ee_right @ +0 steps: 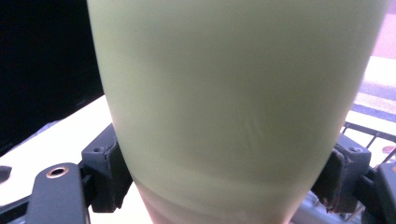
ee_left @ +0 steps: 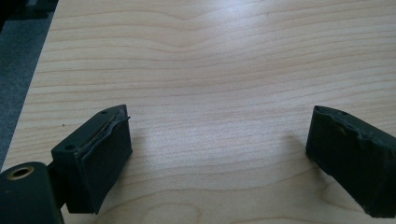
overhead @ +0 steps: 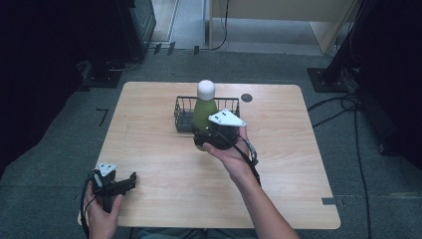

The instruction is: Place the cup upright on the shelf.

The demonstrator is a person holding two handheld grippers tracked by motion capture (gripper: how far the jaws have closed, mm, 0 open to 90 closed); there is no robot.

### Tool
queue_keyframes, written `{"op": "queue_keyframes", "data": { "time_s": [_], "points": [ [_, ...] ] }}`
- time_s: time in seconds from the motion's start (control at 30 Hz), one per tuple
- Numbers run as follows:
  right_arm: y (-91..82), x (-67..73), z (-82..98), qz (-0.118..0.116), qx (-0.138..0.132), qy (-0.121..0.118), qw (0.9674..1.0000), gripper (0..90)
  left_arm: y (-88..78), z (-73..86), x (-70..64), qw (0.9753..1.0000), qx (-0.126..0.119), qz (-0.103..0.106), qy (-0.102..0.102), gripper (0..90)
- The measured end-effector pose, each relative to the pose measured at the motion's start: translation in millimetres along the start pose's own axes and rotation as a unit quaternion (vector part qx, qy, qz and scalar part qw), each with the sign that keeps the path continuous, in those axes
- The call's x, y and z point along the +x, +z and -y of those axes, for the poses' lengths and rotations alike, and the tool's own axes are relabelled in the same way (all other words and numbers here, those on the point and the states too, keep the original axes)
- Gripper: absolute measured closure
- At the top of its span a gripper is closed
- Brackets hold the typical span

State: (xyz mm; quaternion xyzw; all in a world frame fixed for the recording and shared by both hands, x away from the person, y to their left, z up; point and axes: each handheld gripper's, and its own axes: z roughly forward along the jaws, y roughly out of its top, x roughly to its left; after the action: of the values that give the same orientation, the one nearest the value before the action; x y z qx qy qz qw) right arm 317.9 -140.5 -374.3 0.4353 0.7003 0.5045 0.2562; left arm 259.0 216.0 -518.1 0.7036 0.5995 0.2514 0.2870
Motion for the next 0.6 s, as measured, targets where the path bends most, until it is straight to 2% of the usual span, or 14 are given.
{"op": "queue_keyframes", "data": {
  "time_s": [0.4, 0.6],
  "points": [
    [8.6, -13.8, -27.1, 0.026, -0.042, 0.003, 0.9988, 20.1, 0.0, 0.0, 0.1, 1.0000, 0.000, 0.000, 0.001, 7.2],
    [18.2, -23.3, -39.3, 0.045, -0.054, 0.004, 0.9975, 20.1, 0.1, 0.0, 0.0, 1.0000, -0.001, 0.000, 0.000, 7.2]
  ]
}}
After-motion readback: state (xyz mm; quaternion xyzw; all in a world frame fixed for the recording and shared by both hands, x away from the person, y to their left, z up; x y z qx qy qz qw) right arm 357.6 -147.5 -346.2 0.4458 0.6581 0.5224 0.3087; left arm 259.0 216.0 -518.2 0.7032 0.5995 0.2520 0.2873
